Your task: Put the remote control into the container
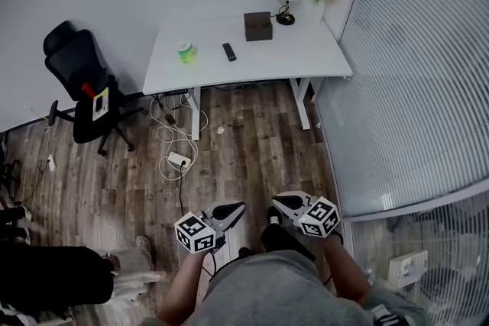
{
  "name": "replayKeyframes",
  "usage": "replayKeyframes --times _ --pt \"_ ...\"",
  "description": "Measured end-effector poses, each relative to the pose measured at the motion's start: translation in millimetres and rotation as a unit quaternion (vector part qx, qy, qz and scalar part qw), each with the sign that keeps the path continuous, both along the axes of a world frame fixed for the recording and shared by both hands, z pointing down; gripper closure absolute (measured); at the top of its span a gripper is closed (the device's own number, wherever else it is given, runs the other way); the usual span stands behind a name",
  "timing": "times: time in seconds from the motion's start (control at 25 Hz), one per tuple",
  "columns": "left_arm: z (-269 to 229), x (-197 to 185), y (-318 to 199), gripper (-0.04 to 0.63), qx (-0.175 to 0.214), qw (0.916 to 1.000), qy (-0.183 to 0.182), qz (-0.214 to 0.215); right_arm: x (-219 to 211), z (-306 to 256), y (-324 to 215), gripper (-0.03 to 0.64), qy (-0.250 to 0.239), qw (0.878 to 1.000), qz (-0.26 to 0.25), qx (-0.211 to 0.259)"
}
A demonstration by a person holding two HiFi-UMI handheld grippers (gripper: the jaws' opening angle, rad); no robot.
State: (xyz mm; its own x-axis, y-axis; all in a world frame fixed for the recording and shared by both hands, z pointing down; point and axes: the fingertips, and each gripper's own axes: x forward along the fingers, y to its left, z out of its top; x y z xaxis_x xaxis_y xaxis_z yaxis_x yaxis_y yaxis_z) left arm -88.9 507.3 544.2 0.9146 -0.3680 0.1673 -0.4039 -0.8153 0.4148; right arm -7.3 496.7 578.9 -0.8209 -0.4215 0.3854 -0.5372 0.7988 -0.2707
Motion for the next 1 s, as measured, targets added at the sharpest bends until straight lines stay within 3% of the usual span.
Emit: replayKeyframes --times 1.0 --pt "-16.8 27.2 -129.2 0.597 -0.008 0.9938 -0.018 -0.109 39.0 -10.2 -149.2 0.6 -0.008 0.995 -0.096 -0.005"
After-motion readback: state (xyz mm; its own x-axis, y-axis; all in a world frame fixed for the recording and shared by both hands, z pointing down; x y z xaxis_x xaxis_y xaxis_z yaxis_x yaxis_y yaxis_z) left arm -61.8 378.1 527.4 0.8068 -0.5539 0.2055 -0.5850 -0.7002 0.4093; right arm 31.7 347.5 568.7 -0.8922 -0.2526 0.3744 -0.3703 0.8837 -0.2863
